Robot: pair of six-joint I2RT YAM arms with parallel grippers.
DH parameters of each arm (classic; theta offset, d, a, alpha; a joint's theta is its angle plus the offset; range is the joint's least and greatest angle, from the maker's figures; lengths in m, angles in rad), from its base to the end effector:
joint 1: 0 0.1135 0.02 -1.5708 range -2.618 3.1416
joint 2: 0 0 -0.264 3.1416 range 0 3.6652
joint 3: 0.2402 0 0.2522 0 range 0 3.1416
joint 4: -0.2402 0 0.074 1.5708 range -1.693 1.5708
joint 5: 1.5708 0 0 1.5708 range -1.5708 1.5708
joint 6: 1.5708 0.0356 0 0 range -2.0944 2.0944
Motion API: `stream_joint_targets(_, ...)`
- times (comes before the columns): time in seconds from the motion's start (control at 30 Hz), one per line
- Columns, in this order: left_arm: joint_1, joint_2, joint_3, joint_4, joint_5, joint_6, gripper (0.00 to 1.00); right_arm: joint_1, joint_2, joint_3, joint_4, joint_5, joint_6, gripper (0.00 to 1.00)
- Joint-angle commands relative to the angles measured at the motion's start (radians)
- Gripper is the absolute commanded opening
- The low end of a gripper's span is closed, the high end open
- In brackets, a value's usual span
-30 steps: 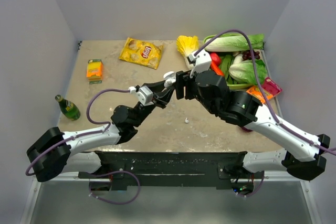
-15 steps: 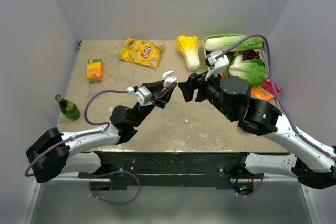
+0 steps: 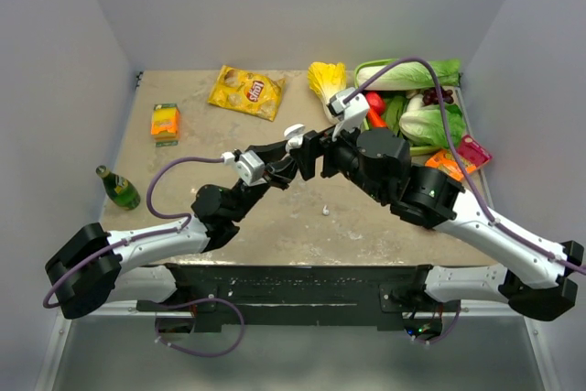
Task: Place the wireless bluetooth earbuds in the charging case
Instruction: Place the earbud in the charging case.
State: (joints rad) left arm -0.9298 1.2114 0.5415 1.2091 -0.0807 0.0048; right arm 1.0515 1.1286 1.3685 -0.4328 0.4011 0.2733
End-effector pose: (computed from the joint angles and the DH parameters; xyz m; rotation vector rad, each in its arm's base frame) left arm 0.1520 -0.1990 0.3118 0.4110 0.9825 -0.7976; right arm 0.1289 0.1976 0.4481 -0.3959 1.7441 0.6107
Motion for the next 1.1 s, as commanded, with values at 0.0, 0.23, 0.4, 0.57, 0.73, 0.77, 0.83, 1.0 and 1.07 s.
stream_joint_targets(0.0,-0.001,-0.012,-0.002,0.053,0.021,0.018,0.00,-0.004,0.000,0.047,0.043,0.008,-0.017,0.79)
stream_joint_targets(0.23,-0.001,-0.013,-0.011,0.060,0.029,0.015,0.00,-0.004,0.011,0.043,0.043,0.048,-0.023,0.79)
stream_joint_targets(0.4,-0.001,-0.019,-0.015,0.063,0.032,0.015,0.00,-0.004,0.013,0.037,0.035,0.077,-0.028,0.79)
stream_joint_targets(0.57,-0.001,-0.030,-0.025,0.063,0.030,0.017,0.00,-0.004,0.011,0.026,0.031,0.093,-0.028,0.79)
stream_joint_targets(0.73,-0.001,-0.038,-0.025,0.064,0.029,0.015,0.00,-0.004,0.011,0.020,0.026,0.105,-0.028,0.79)
stream_joint_targets(0.77,-0.001,-0.041,-0.025,0.064,0.029,0.017,0.00,-0.004,0.013,0.018,0.022,0.107,-0.028,0.79)
stream_joint_targets(0.83,-0.001,-0.044,-0.025,0.064,0.029,0.018,0.00,-0.004,0.013,0.015,0.020,0.114,-0.026,0.79)
stream_joint_targets(1.0,-0.001,-0.050,-0.025,0.061,0.025,0.020,0.00,-0.005,0.007,0.007,0.016,0.122,-0.028,0.79)
stream_joint_targets(1.07,-0.001,-0.053,-0.023,0.060,0.025,0.020,0.00,-0.005,0.003,0.001,0.016,0.125,-0.028,0.79)
